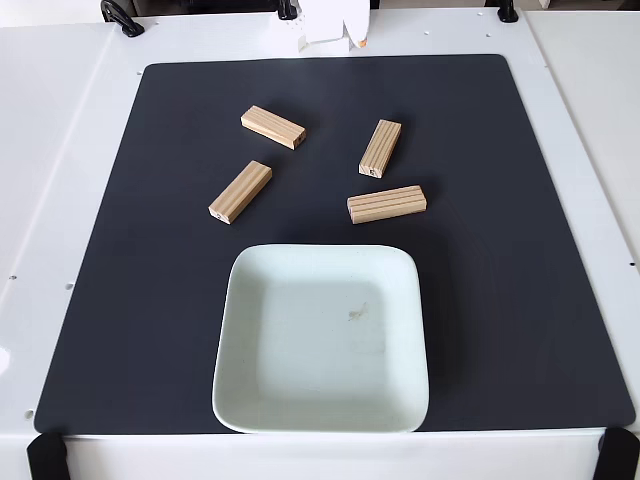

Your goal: Pick up the wooden block and place them on the plate.

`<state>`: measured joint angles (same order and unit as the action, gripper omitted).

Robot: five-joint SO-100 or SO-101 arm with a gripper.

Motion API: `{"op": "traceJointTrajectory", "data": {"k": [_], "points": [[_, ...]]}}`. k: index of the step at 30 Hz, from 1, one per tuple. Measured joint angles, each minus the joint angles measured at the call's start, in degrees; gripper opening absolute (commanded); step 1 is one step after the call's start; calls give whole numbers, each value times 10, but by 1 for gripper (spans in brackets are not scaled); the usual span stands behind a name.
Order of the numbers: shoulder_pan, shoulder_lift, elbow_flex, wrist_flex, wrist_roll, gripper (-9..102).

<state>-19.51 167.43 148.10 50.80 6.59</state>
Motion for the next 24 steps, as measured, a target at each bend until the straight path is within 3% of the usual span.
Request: {"op": "traceJointTrajectory", "data": {"k": [13,24], "points": [[-6,-511,-574,332,0,-1],[-9,-784,-666,351,1,-1]]}}
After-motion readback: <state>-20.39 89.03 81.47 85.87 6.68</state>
